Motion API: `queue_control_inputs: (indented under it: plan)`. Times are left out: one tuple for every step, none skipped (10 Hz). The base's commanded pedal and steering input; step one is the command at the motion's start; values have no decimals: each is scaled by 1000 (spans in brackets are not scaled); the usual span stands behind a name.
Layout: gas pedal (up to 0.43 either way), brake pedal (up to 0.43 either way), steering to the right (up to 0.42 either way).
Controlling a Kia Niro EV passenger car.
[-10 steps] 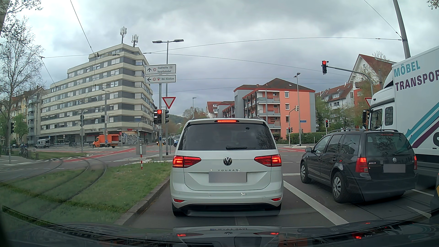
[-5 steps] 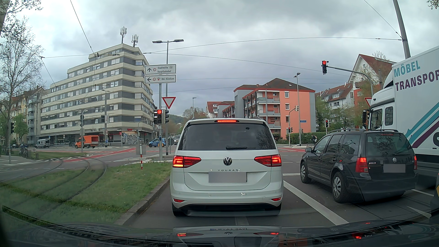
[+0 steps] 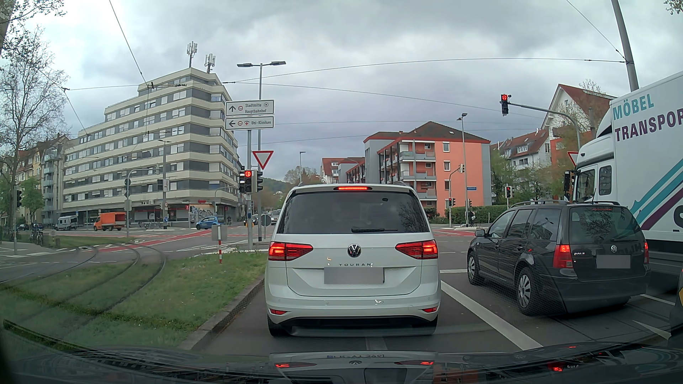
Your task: Follow the waypoints while adhering to traffic rules and regulations
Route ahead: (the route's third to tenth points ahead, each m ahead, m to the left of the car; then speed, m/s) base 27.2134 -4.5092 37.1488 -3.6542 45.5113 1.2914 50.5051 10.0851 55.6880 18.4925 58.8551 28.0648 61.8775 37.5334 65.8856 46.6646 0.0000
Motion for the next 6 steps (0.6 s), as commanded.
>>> queue_control_inputs:
  plan:
    - [0,244,-25]
    - [0,244,-26]
    - [0,244,-26]
    - [0,244,-25]
    - [0,238,-25]
    - [0,244,-25]
